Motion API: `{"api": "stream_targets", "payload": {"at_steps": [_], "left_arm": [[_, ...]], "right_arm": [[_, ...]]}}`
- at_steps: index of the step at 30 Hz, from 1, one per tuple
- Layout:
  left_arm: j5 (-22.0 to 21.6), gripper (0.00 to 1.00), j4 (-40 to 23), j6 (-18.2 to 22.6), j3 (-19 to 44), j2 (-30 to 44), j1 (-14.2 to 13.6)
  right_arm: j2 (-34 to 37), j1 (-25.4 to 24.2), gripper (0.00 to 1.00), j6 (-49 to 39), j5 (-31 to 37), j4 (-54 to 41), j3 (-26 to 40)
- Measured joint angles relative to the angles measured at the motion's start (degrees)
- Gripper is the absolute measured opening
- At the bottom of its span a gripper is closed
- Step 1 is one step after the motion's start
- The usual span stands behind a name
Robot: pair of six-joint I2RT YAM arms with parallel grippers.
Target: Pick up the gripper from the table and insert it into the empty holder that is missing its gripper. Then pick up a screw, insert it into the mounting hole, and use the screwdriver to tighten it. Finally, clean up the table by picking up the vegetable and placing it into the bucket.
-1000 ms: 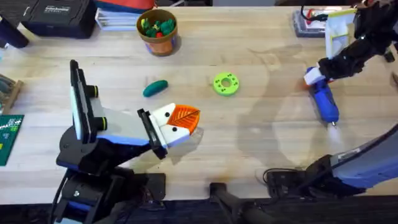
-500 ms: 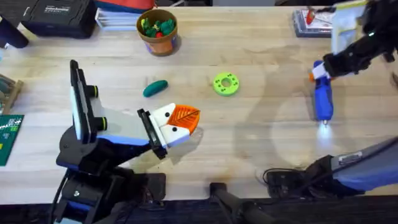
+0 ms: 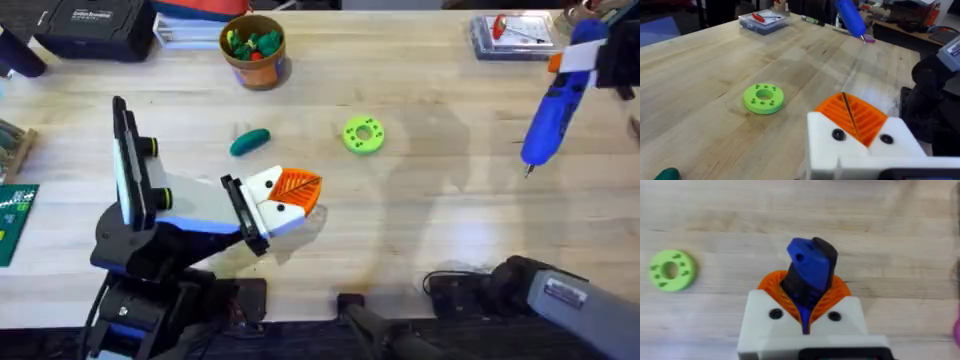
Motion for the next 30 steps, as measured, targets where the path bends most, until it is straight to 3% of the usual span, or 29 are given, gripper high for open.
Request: {"api": "stream_targets", "payload": {"at_steps": [5, 8, 17, 23, 30], "left_arm": [[0.0, 0.004, 0.0, 0.0, 0.0, 0.0, 0.0], [0.0, 0.004, 0.0, 0.0, 0.0, 0.0, 0.0], [0.0, 0.004, 0.0, 0.0, 0.0, 0.0, 0.0], [0.0, 0.004, 0.0, 0.0, 0.0, 0.0, 0.0], [0.0, 0.004, 0.0, 0.0, 0.0, 0.0, 0.0]], "right_arm": [[-11.2, 0.9, 0.027, 4.7, -6.0, 1.4, -6.7], [-18.0, 4.2, 0.027, 8.7, -9.1, 7.1, -12.0], [-33.8, 24.3, 0.026, 22.2, -13.2, 35.5, -25.0], [-32.9, 41.2, 0.026, 26.6, -14.0, 50.0, -29.8], [-25.7, 56.4, 0.026, 27.7, -14.5, 67.5, -30.3]]}}
